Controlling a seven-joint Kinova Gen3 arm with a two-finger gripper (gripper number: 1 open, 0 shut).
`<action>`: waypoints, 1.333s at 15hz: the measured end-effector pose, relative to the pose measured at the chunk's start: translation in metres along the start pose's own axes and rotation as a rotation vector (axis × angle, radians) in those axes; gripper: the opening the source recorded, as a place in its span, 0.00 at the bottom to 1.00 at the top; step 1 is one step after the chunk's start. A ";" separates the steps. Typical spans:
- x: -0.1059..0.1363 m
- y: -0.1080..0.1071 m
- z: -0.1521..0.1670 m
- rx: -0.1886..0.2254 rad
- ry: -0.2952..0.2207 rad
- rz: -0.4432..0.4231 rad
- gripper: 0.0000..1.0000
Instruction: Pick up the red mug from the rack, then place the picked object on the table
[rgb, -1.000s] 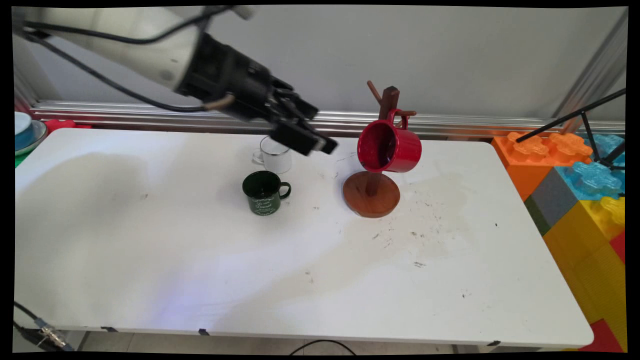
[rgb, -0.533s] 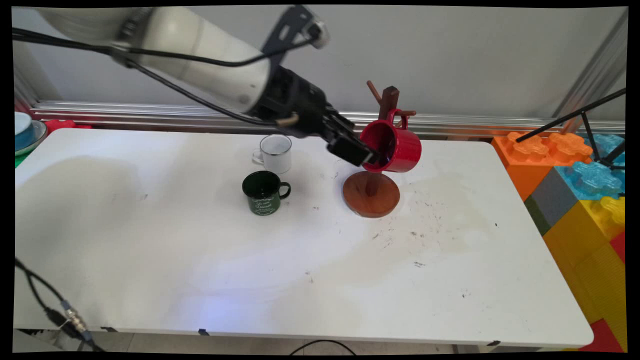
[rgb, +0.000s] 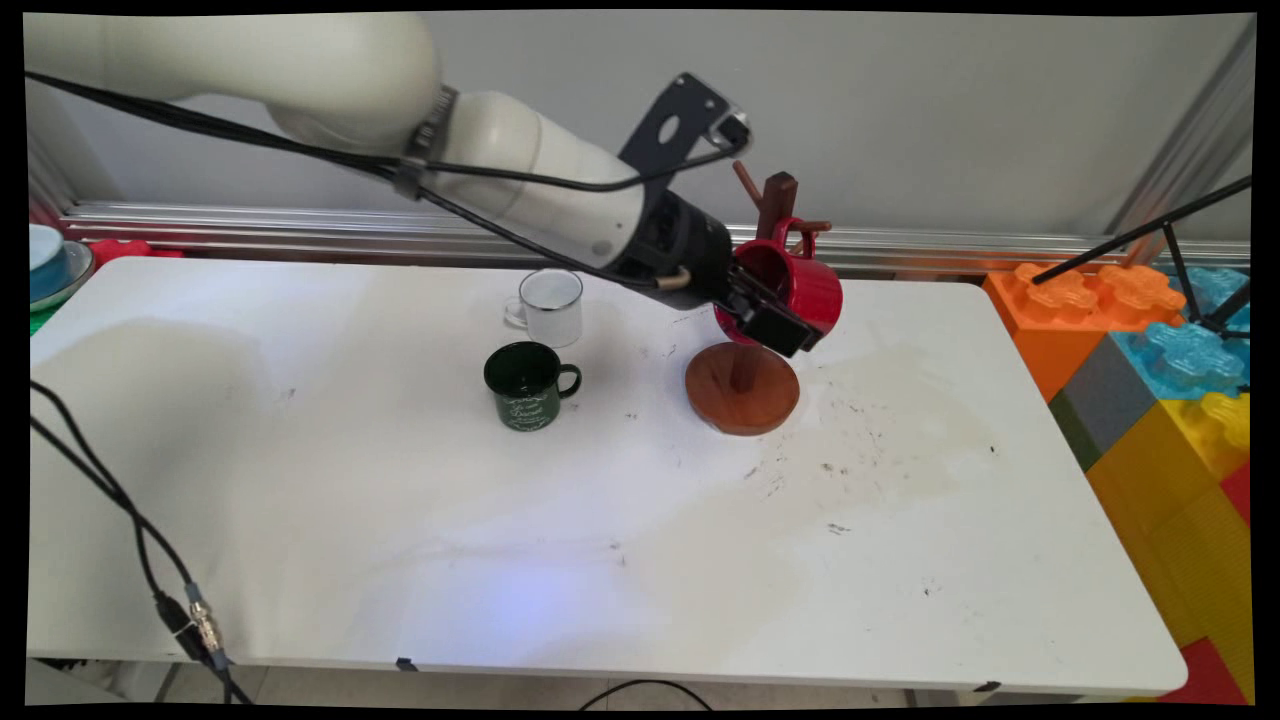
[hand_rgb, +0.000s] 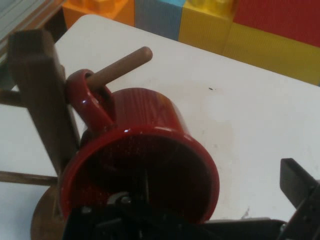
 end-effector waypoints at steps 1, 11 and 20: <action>0.000 0.001 0.004 0.000 0.001 -0.002 1.00; -0.004 0.006 0.039 0.010 0.029 0.014 0.00; -0.006 0.019 0.034 0.021 0.095 0.103 0.00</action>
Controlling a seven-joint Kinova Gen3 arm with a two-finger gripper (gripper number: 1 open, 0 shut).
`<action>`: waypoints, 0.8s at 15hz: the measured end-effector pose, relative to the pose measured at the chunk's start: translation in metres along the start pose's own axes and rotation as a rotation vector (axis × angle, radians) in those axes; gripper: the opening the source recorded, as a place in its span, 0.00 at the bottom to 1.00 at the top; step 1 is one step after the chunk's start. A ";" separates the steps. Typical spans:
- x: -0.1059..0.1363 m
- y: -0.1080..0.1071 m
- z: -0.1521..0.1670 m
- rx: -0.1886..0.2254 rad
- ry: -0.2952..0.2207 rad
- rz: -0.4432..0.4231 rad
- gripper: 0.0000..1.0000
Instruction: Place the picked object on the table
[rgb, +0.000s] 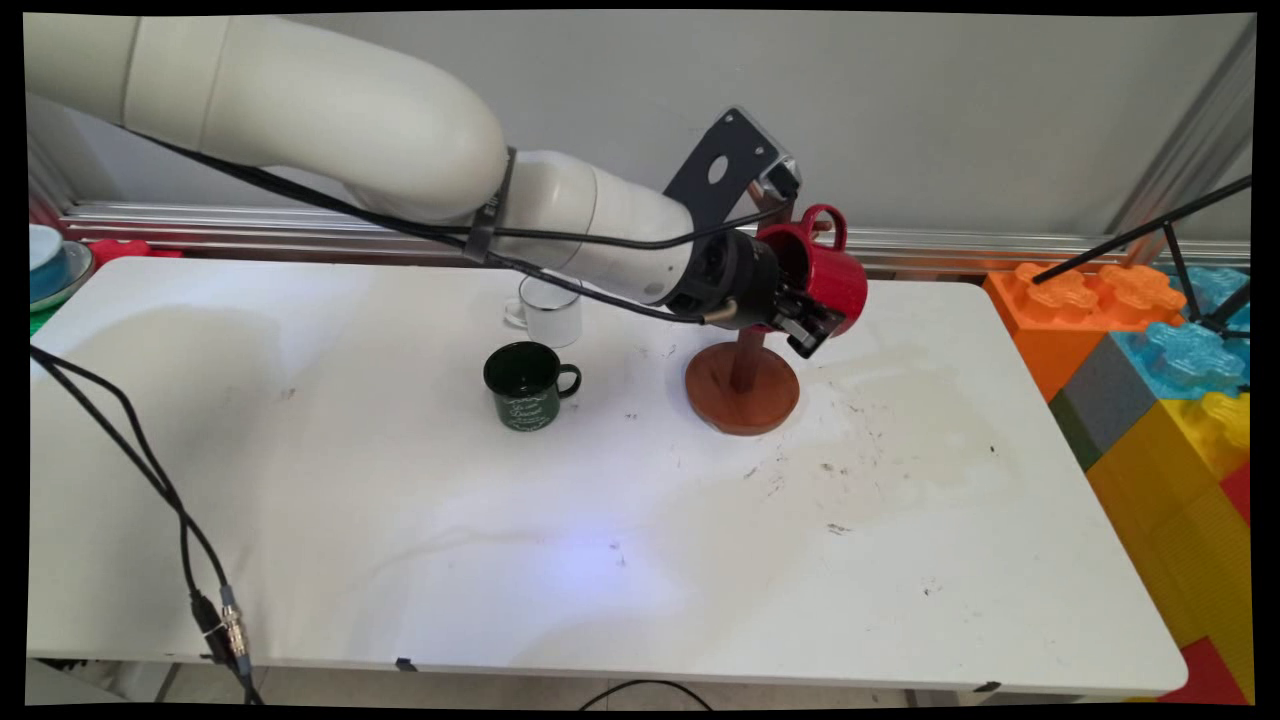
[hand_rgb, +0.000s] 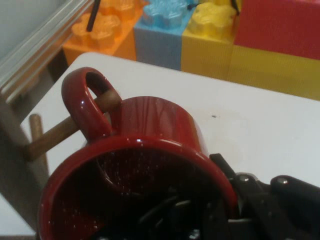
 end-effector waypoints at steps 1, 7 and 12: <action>0.000 0.004 -0.004 -0.009 0.011 0.018 0.00; -0.004 0.024 -0.031 -0.061 0.035 0.103 0.00; -0.015 0.029 -0.060 -0.083 -0.019 0.174 0.00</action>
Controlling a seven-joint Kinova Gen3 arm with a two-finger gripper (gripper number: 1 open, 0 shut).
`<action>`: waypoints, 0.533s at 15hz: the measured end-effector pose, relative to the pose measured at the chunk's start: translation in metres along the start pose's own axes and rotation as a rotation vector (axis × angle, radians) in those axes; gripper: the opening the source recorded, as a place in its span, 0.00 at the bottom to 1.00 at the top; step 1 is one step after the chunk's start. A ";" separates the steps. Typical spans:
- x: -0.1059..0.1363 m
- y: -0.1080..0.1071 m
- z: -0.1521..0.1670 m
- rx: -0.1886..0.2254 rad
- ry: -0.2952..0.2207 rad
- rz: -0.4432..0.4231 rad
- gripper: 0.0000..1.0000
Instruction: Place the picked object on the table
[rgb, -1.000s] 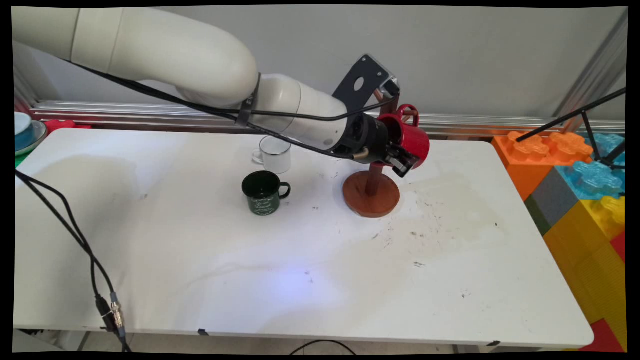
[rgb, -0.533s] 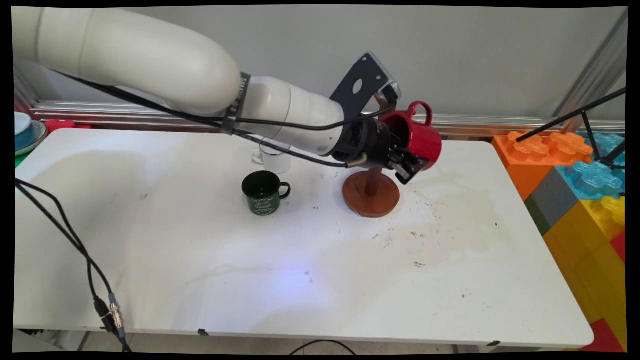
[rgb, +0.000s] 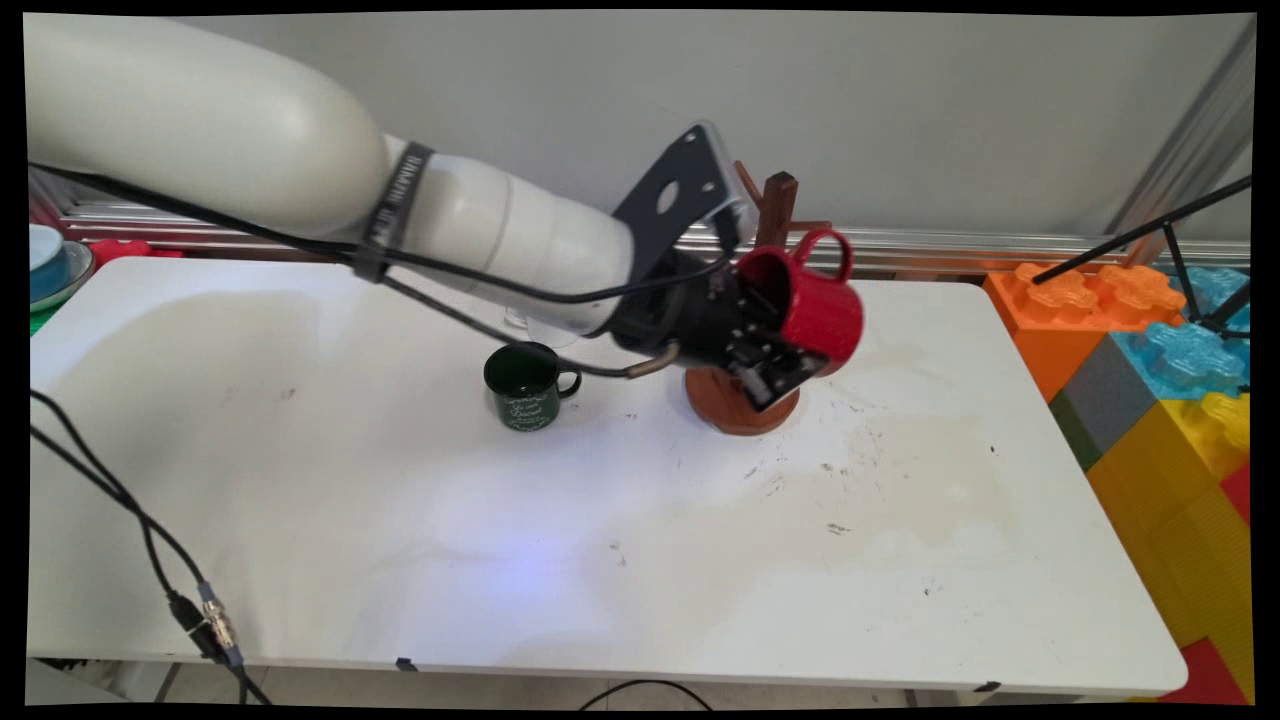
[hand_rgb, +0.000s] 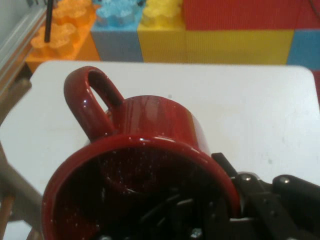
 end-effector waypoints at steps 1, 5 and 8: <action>-0.003 0.000 -0.008 -0.002 -0.021 0.019 0.00; -0.010 -0.004 -0.035 0.004 -0.106 0.087 0.00; -0.017 -0.009 -0.057 0.007 -0.199 0.137 0.00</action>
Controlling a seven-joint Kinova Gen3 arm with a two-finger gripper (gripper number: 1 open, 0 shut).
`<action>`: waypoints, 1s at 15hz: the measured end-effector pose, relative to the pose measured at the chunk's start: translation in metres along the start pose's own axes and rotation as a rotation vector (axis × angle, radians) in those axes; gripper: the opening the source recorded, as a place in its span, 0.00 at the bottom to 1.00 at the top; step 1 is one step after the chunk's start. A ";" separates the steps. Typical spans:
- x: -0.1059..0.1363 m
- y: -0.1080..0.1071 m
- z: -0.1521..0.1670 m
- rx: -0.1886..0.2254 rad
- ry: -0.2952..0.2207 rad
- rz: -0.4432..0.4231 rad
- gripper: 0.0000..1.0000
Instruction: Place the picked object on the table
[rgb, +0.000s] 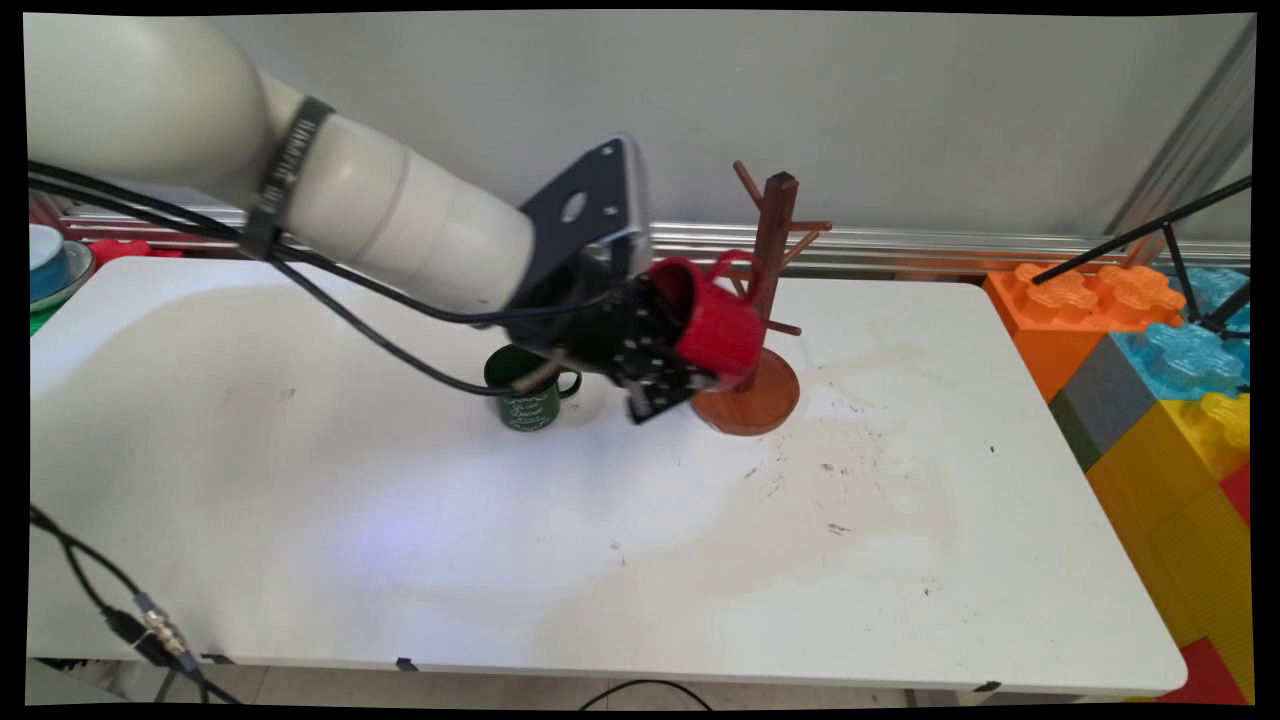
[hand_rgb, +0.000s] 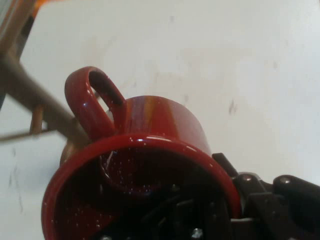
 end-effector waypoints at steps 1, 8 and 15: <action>-0.005 -0.002 -0.007 -0.001 -0.036 0.012 0.00; -0.046 -0.001 -0.037 -0.031 -0.288 0.070 0.00; -0.077 0.003 -0.038 -0.068 -0.471 0.094 0.00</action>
